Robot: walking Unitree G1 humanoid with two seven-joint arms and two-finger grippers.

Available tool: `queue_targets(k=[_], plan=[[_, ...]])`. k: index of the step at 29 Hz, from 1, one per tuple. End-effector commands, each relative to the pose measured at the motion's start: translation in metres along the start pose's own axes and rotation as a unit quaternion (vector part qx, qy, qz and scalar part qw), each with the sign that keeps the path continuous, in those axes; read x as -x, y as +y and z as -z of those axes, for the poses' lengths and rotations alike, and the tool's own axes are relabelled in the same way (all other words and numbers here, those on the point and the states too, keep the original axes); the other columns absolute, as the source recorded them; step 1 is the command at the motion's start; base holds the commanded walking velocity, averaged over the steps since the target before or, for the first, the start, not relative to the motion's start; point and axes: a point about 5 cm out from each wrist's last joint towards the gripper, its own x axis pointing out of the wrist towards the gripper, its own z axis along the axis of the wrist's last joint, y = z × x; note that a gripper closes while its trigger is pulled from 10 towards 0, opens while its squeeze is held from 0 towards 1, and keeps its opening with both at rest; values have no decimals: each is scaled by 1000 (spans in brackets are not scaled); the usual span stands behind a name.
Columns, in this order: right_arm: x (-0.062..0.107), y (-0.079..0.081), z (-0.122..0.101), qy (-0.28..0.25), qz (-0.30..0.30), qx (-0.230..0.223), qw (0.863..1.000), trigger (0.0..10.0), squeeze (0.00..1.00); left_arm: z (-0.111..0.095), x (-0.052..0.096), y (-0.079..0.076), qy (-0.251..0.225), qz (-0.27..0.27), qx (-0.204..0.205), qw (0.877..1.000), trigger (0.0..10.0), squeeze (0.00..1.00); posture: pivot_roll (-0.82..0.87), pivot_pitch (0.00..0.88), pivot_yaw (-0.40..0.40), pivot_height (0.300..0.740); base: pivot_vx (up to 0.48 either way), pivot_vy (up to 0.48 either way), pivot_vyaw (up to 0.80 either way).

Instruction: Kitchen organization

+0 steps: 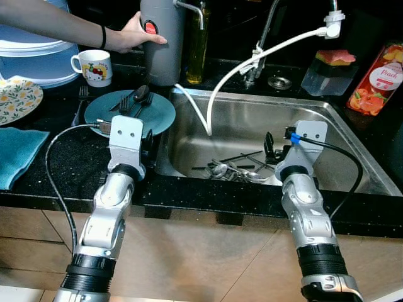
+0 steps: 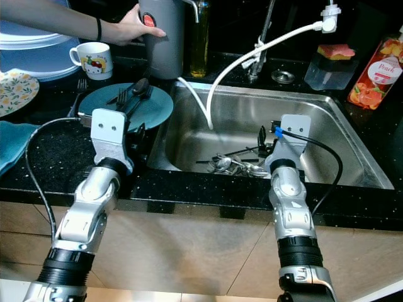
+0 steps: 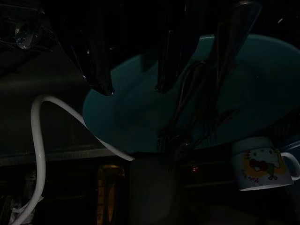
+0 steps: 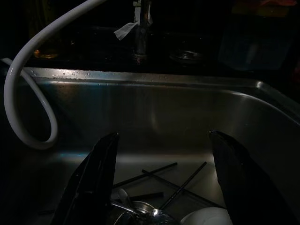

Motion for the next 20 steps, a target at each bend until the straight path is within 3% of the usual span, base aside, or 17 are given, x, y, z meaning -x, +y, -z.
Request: queue_targets(k=[1, 20], plan=[[0, 0, -3, -7, 3, -6, 1000, 10000, 0, 5, 0, -1, 15, 5, -3, 1000, 10000, 0, 235, 0, -44, 740, 0, 0, 0], [-1, 0, -4, -9, 2, -6, 1000, 10000, 0, 5, -1, -2, 14, 8, -3, 1000, 10000, 0, 236, 0, -44, 740, 0, 0, 0]])
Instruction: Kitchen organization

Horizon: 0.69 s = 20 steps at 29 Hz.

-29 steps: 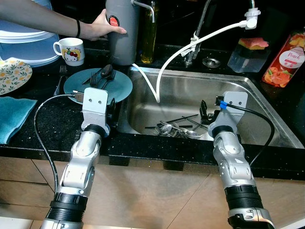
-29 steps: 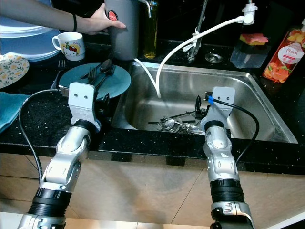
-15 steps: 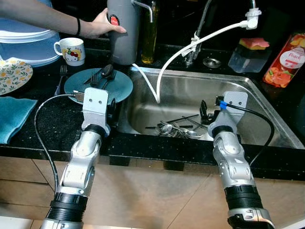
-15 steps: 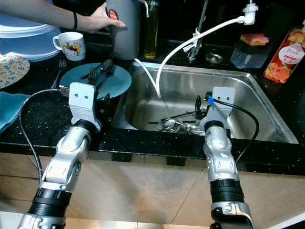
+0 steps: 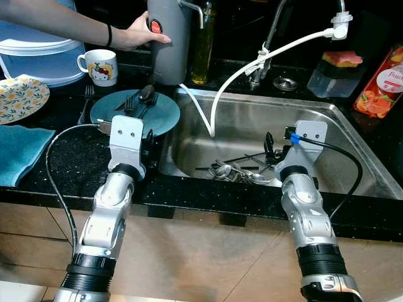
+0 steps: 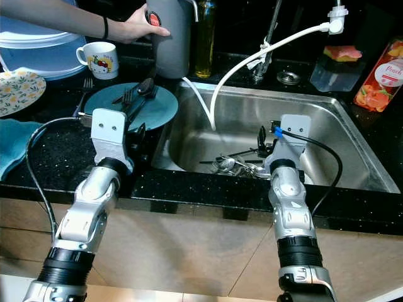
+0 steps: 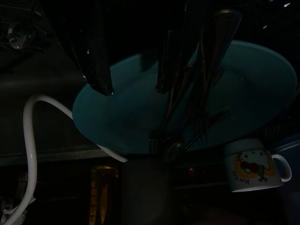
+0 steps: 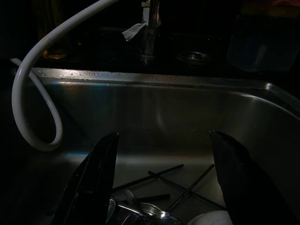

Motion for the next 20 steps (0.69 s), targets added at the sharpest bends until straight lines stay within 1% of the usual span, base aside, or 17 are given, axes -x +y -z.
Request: queue_targets(k=[1, 20], plan=[[-1, 0, -4, -9, 2, -6, 1000, 10000, 0, 5, -1, -2, 14, 6, -3, 1000, 10000, 0, 236, 0, -44, 740, 0, 0, 0], [-1, 0, -4, -8, 3, -7, 1000, 10000, 0, 4, -1, -2, 13, 6, -3, 1000, 10000, 0, 235, 0, -40, 740, 0, 0, 0]])
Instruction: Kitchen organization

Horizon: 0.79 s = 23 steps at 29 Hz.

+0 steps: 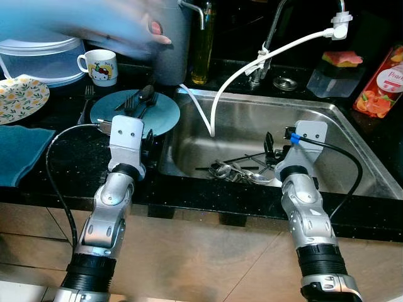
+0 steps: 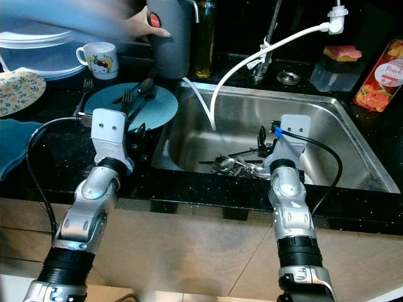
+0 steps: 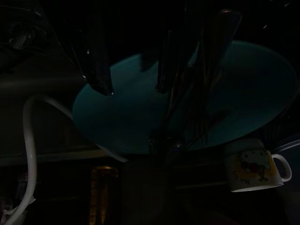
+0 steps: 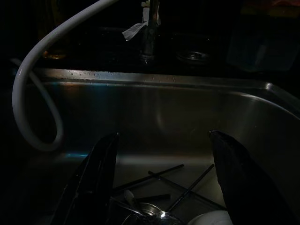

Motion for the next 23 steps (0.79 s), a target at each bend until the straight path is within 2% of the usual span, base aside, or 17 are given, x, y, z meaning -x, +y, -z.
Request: queue_targets(k=[1, 8, 23], plan=[[-1, 0, -4, -8, 3, -6, 1000, 10000, 0, 4, -1, -2, 13, 6, -3, 1000, 10000, 0, 235, 0, -40, 740, 0, 0, 0], [-2, -3, -4, -9, 5, -5, 1000, 10000, 0, 4, -3, -4, 11, 6, -1, 1000, 10000, 0, 235, 0, -49, 740, 0, 0, 0], [-9, 2, -14, -21, -10, -3, 1000, 10000, 0, 2, -5, -3, 4, -4, -2, 1000, 10000, 0, 239, 0, -72, 740, 0, 0, 0]])
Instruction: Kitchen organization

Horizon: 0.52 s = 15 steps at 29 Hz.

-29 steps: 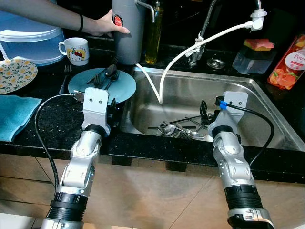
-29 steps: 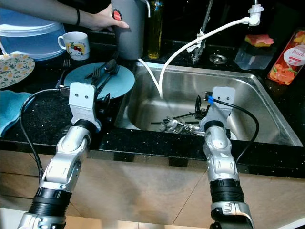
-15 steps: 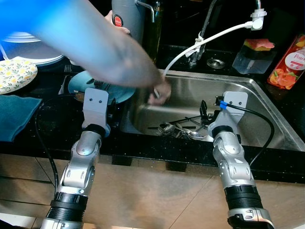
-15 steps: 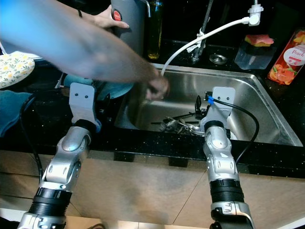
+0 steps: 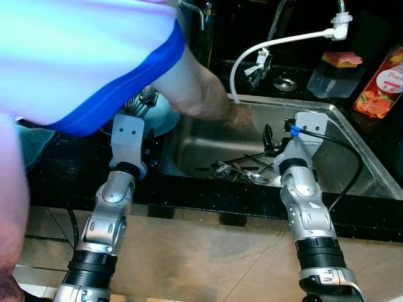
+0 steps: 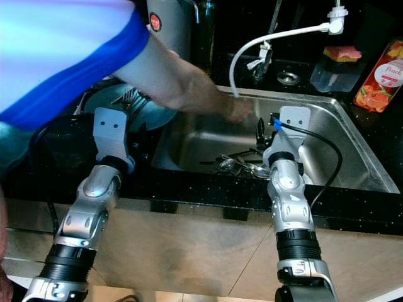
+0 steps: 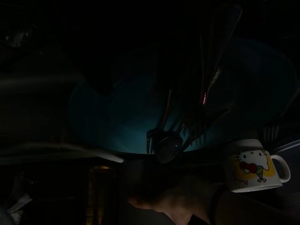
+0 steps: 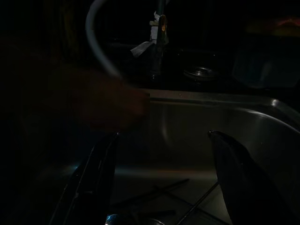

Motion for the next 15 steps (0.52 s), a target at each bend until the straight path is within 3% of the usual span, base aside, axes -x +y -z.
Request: queue_targets(k=[1, 15], plan=[[-1, -3, 0, 0, 3, -1, 1000, 10000, 0, 1, -1, -2, 3, -1, -2, 1000, 10000, 0, 235, 0, -73, 740, 0, 0, 0], [-1, -3, -2, 0, 2, -2, 1000, 10000, 0, 3, -1, -1, 5, -8, 1, 1000, 10000, 0, 225, 0, -77, 740, 0, 0, 0]])
